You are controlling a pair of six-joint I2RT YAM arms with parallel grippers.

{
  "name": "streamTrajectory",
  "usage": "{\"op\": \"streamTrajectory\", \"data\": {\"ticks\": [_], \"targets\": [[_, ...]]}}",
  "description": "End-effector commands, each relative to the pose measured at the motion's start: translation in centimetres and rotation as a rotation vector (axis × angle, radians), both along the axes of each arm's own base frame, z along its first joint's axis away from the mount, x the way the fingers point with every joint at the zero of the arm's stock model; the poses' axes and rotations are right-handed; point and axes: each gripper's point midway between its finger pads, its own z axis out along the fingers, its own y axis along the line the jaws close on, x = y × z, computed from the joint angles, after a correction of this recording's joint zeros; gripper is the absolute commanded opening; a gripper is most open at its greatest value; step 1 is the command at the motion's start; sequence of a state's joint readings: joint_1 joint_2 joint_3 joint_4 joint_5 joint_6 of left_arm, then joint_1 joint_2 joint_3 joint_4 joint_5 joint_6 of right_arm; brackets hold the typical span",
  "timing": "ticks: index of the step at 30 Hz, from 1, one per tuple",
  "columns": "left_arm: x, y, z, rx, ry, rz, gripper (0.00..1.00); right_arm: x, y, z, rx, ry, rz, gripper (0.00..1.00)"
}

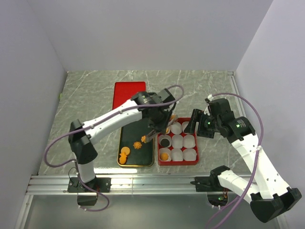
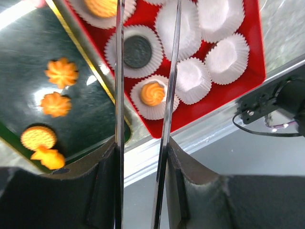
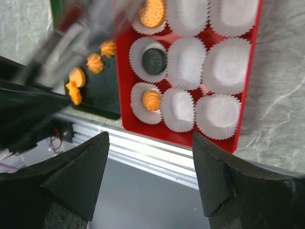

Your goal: Pack the cookies

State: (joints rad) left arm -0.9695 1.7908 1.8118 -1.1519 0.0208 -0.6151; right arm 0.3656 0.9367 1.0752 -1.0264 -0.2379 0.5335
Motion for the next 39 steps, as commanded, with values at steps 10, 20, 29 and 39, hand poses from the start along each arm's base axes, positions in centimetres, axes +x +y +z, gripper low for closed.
{"op": "streamTrajectory", "data": {"ticks": [10,20,29,39], "targets": [[-0.2,-4.2,-3.0,-0.007,0.017,-0.025,0.44,0.7,-1.6,1.1,-0.068,-0.062,-0.049,0.77],[-0.1,-3.6,-4.9,0.054,0.018,-0.047,0.51,0.5,-1.2,0.6,-0.051,-0.041,-0.039,0.77],[1.0,-3.3,-5.7,0.094,-0.007,-0.033,0.51,0.6,-1.0,0.3,-0.046,-0.023,-0.032,0.77],[2.4,1.6,2.6,0.016,-0.107,0.097,0.52,0.8,-1.3,0.6,-0.077,-0.03,-0.031,0.77]]}}
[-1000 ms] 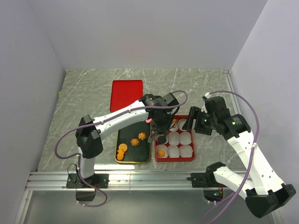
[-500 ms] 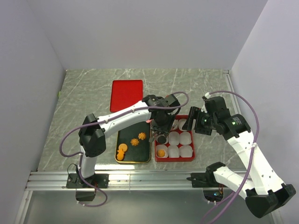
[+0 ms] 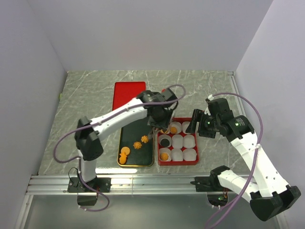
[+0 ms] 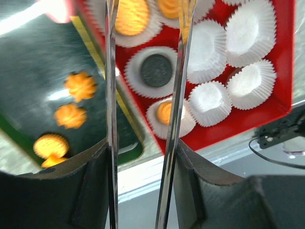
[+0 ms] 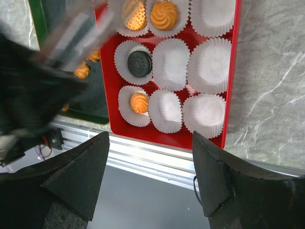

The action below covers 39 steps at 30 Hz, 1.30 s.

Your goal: Pack the cookies

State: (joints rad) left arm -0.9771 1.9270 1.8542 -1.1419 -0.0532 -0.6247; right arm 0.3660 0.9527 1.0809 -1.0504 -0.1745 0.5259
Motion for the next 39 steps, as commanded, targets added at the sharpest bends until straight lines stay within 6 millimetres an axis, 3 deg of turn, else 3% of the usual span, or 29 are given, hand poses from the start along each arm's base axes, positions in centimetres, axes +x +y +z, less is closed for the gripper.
{"op": "streamTrajectory", "data": {"ticks": [1,5,9,15,24,39], "targets": [[0.6,3.7,6.7,-0.081,-0.106,0.08,0.52,0.5,-0.2,1.2,-0.015,-0.036,0.004,0.77],[-0.5,7.7,7.1,-0.044,-0.111,0.105,0.53,0.6,0.0,0.8,-0.011,-0.021,0.007,0.77],[-2.7,11.8,5.0,0.014,-0.071,0.1,0.54,0.6,0.5,0.5,0.005,-0.004,0.015,0.76],[-6.1,14.7,1.7,0.028,0.009,0.116,0.53,0.6,1.0,0.0,0.028,0.017,0.019,0.76],[-9.6,16.6,-1.8,0.026,0.105,0.125,0.54,0.6,1.2,-1.1,0.025,0.047,0.026,0.75],[-10.3,16.3,-3.9,0.06,0.162,0.096,0.58,0.7,0.9,-1.1,0.006,0.039,0.023,0.75]]}}
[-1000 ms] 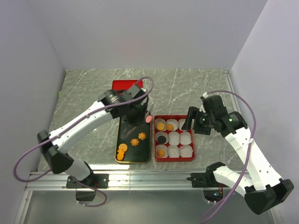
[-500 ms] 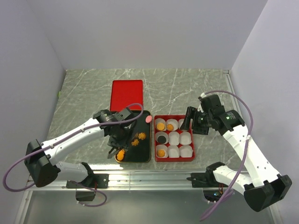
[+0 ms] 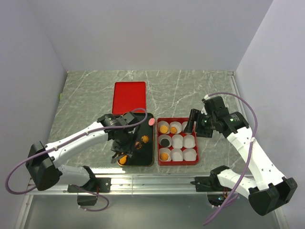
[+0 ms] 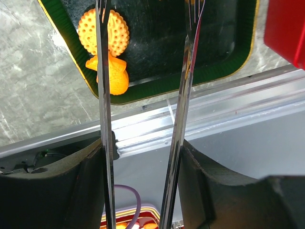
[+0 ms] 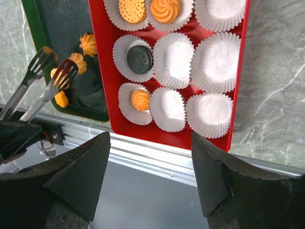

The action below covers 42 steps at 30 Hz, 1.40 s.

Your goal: Pack the cookies

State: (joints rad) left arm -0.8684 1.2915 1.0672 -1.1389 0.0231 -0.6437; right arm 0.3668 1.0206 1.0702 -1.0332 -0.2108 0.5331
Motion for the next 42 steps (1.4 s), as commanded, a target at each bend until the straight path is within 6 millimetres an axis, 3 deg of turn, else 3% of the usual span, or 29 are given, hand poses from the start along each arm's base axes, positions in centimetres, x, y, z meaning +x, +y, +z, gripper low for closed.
{"op": "streamTrajectory", "data": {"ticks": [1,17,24,28,35,42], "targets": [[-0.1,-0.4,-0.5,-0.003,0.011,-0.008,0.58,0.3,0.0,0.3,-0.004,-0.032,0.006,0.75],[-0.6,-0.8,-3.3,0.032,0.089,-0.037,0.57,0.5,0.0,0.3,-0.009,-0.032,0.005,0.75],[0.0,-1.1,-2.4,0.047,0.078,-0.046,0.45,0.5,-0.2,0.4,-0.015,-0.038,0.001,0.75],[0.5,-1.4,-1.2,0.035,0.06,-0.048,0.43,0.6,-0.2,0.5,-0.015,-0.042,0.001,0.75],[3.5,-3.5,5.3,-0.03,-0.062,-0.038,0.43,0.7,-0.1,0.7,-0.011,-0.05,-0.001,0.75],[4.9,-5.6,9.1,-0.102,-0.105,-0.046,0.4,0.7,-0.2,0.9,-0.012,-0.06,-0.004,0.75]]}}
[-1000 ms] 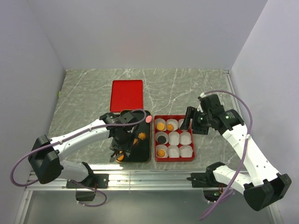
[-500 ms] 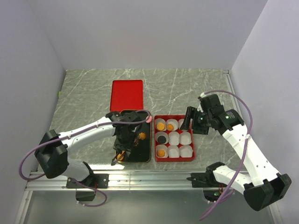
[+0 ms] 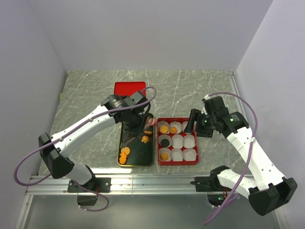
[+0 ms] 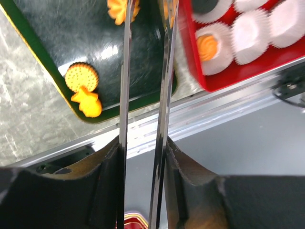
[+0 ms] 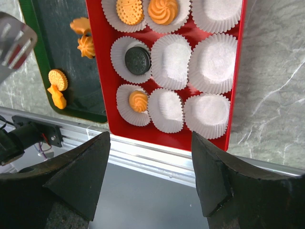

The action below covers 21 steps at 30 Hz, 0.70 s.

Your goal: Pack the cookies

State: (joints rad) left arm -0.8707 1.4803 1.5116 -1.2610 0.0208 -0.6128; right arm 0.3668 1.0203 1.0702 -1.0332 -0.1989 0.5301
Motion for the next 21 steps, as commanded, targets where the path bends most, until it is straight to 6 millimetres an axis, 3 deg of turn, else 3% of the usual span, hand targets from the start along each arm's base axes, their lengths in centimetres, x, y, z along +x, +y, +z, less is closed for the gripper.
{"op": "streamTrajectory", "data": {"ticks": [1,6,16,21], "targets": [[0.4,-0.6,2.1,-0.027,-0.022,-0.016,0.4,0.6,-0.1,1.0,-0.002,-0.056,-0.002,0.75],[0.7,-0.6,1.8,-0.011,-0.027,-0.009,0.46,0.5,-0.2,1.1,-0.003,-0.067,-0.003,0.75],[-1.5,1.3,-4.7,0.079,0.083,0.011,0.53,0.2,-0.8,1.3,-0.017,-0.088,-0.011,0.75],[-1.3,0.6,-5.6,0.054,0.084,0.009,0.53,0.1,-0.8,1.2,-0.016,-0.089,-0.01,0.75]]}}
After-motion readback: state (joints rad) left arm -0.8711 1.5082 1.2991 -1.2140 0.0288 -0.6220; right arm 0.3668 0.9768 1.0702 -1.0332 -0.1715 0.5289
